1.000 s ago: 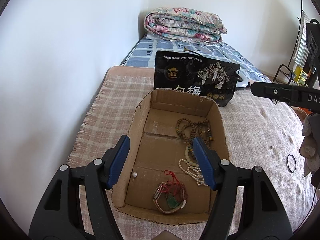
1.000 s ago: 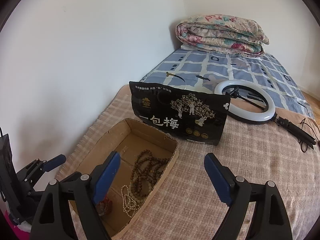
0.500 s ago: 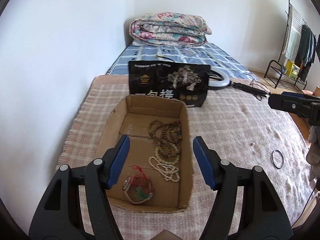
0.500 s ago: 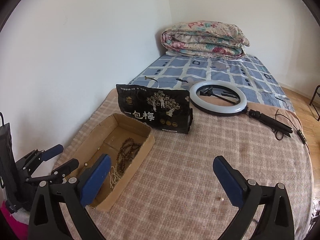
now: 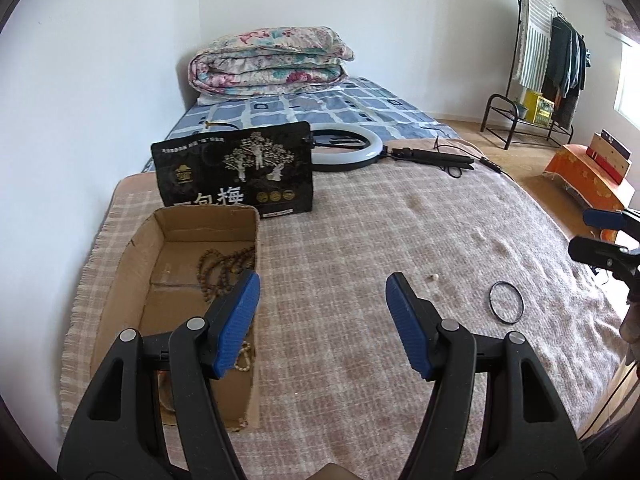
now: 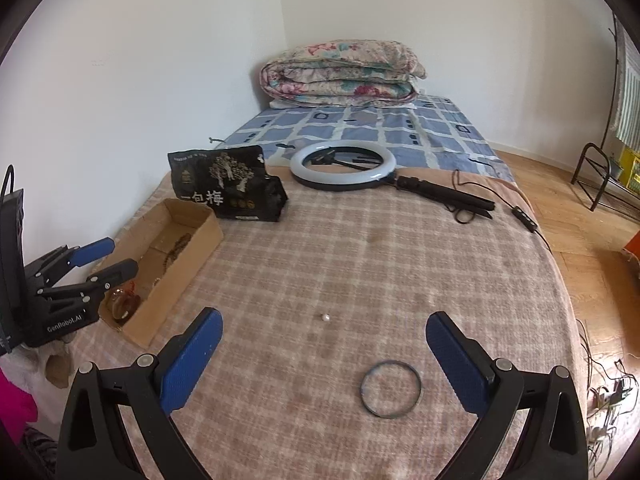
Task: Organize jewelry
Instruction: 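Move both grippers back toward the second pearl earring and the dark bangle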
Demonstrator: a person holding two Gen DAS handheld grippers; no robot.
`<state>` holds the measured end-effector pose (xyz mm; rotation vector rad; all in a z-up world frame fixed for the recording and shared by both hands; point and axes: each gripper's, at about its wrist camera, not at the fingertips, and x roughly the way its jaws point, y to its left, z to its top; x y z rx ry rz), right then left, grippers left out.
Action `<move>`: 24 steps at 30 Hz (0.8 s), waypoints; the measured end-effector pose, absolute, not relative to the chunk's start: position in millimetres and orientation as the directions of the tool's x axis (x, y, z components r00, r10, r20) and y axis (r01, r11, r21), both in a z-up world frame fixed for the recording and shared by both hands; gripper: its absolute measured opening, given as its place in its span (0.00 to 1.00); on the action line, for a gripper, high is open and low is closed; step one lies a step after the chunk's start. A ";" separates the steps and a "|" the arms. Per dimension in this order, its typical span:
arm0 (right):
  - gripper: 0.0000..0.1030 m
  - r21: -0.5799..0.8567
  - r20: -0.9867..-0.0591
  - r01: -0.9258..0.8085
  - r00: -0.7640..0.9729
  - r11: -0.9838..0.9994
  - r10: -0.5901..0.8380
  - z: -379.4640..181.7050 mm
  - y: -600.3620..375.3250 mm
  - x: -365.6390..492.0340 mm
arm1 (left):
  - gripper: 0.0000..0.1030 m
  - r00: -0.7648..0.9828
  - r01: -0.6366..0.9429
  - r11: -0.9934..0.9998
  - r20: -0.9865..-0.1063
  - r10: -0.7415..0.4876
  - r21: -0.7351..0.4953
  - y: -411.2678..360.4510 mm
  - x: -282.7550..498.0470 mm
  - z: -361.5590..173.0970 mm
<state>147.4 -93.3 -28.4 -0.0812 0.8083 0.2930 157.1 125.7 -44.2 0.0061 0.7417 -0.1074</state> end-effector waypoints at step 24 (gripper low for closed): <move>1.00 -0.097 -0.757 -0.243 0.648 0.965 0.087 -142.7 -150.5 123.4 | 0.58 0.638 0.248 0.963 -0.730 -0.244 -0.105 10.6 199.6 -126.5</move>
